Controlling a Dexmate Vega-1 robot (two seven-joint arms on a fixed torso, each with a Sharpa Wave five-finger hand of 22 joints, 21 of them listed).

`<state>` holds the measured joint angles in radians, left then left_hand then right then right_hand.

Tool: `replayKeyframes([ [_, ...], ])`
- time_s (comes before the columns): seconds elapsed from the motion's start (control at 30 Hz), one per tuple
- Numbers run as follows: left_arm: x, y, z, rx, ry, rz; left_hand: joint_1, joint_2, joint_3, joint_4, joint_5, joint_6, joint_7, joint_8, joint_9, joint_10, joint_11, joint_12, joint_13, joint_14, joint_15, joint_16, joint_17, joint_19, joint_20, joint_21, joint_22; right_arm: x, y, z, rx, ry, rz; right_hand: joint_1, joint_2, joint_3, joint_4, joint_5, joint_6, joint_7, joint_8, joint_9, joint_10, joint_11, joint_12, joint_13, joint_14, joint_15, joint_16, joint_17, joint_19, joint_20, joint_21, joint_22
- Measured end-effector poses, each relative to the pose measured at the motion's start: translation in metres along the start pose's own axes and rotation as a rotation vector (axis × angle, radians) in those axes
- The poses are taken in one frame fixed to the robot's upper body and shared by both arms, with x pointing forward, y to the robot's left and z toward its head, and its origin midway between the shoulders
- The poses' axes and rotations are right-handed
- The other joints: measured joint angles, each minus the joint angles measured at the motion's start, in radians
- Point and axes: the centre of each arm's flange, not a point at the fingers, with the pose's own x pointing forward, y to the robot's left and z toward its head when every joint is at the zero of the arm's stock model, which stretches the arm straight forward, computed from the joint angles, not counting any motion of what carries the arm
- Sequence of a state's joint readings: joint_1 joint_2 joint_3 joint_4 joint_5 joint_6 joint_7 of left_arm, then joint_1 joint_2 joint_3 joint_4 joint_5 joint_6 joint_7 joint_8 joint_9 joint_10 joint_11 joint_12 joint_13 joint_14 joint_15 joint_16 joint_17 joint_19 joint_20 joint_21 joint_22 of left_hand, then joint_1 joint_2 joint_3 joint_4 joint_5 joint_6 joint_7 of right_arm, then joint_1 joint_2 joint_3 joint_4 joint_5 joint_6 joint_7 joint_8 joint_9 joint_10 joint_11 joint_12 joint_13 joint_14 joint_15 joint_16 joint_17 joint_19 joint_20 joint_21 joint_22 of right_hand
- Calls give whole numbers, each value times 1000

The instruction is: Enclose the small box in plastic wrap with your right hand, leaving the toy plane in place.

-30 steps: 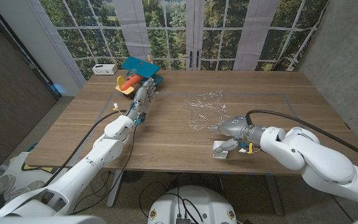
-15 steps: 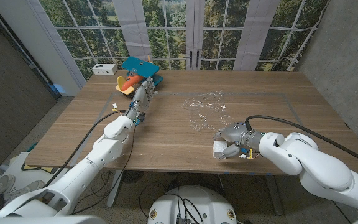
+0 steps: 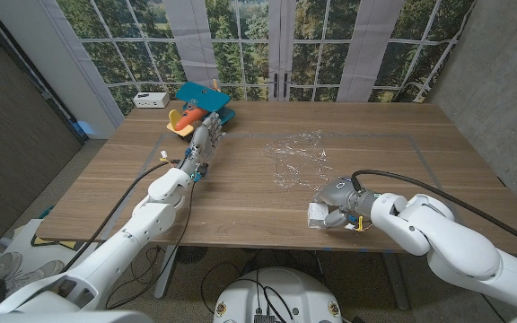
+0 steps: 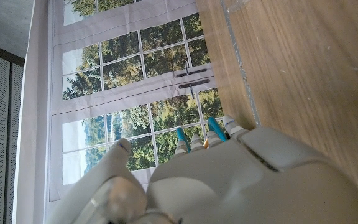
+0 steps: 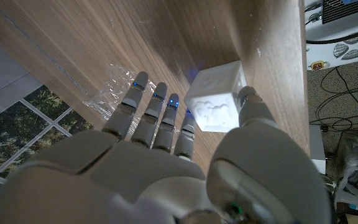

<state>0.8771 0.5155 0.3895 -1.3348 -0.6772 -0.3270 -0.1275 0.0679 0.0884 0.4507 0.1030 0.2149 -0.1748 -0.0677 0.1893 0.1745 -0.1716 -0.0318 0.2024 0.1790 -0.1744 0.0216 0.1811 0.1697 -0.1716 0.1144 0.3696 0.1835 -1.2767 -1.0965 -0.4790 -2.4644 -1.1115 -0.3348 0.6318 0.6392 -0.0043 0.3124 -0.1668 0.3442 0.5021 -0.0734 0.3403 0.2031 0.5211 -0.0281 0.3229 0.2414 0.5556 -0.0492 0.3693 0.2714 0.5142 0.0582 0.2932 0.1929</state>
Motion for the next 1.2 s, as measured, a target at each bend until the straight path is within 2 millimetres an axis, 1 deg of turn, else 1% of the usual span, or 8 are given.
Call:
replayKeyframes([
  [0.13,0,0,0,0,1,0,0,0,0,0,0,0,0,0,0,0,0,0,0,0,0,0,0,0,0,-2,0,3,-1,2,-9,1,-2,40,25,-12,8,-17,125,6,27,-4,116,8,50,7,108,-11,77,52,19,-12,1,0],
  [0.23,0,1,0,0,1,0,0,0,0,0,0,0,0,-5,0,0,0,0,0,0,0,0,0,0,0,-4,0,4,-1,3,-17,-2,-3,99,52,-13,7,-38,186,59,52,-6,216,6,102,24,181,-20,144,113,35,-28,8,0],
  [0.3,1,1,1,0,3,-1,0,0,0,0,0,0,0,-5,0,0,0,0,0,0,0,0,0,0,0,-4,0,6,-1,5,-17,-6,-5,122,73,-14,6,-54,208,81,69,-6,268,5,131,34,220,-31,190,159,46,-39,17,0],
  [0.33,1,1,1,0,3,-1,0,0,0,0,0,0,0,-5,0,0,0,0,0,0,0,0,0,0,0,-4,0,7,-1,6,-16,-7,-6,122,73,-13,6,-61,208,81,75,-6,285,6,141,37,232,-35,207,177,49,-42,19,1],
  [0.4,1,2,0,0,5,0,0,0,0,0,0,0,0,-5,0,0,0,0,0,0,0,0,0,0,0,-4,0,7,-1,7,-15,-8,-11,131,64,-3,-4,-69,237,110,81,-5,316,12,159,43,244,-41,224,197,53,-46,21,5],
  [0.5,2,3,0,0,8,0,0,0,0,0,0,0,0,-5,0,-1,8,0,0,0,0,0,0,0,0,-4,0,9,-2,8,-9,-10,-17,145,56,18,-10,-81,258,131,92,-2,353,26,184,52,266,-44,238,216,53,-46,27,5],
  [0.6,2,4,-1,0,10,0,0,0,0,0,0,0,0,-5,0,0,11,0,0,0,0,0,0,0,0,-7,0,9,-3,9,-2,-12,-25,145,56,19,-11,-96,277,139,104,0,378,32,204,57,286,-51,256,236,59,-53,29,5],
  [1.2,3,5,-1,-1,12,-6,0,0,0,0,5,0,0,-5,0,0,11,0,0,0,0,0,0,0,0,-11,0,8,-15,3,64,34,-148,146,55,19,-11,-127,292,136,104,4,394,30,222,57,302,-52,259,260,61,-62,36,10],
])
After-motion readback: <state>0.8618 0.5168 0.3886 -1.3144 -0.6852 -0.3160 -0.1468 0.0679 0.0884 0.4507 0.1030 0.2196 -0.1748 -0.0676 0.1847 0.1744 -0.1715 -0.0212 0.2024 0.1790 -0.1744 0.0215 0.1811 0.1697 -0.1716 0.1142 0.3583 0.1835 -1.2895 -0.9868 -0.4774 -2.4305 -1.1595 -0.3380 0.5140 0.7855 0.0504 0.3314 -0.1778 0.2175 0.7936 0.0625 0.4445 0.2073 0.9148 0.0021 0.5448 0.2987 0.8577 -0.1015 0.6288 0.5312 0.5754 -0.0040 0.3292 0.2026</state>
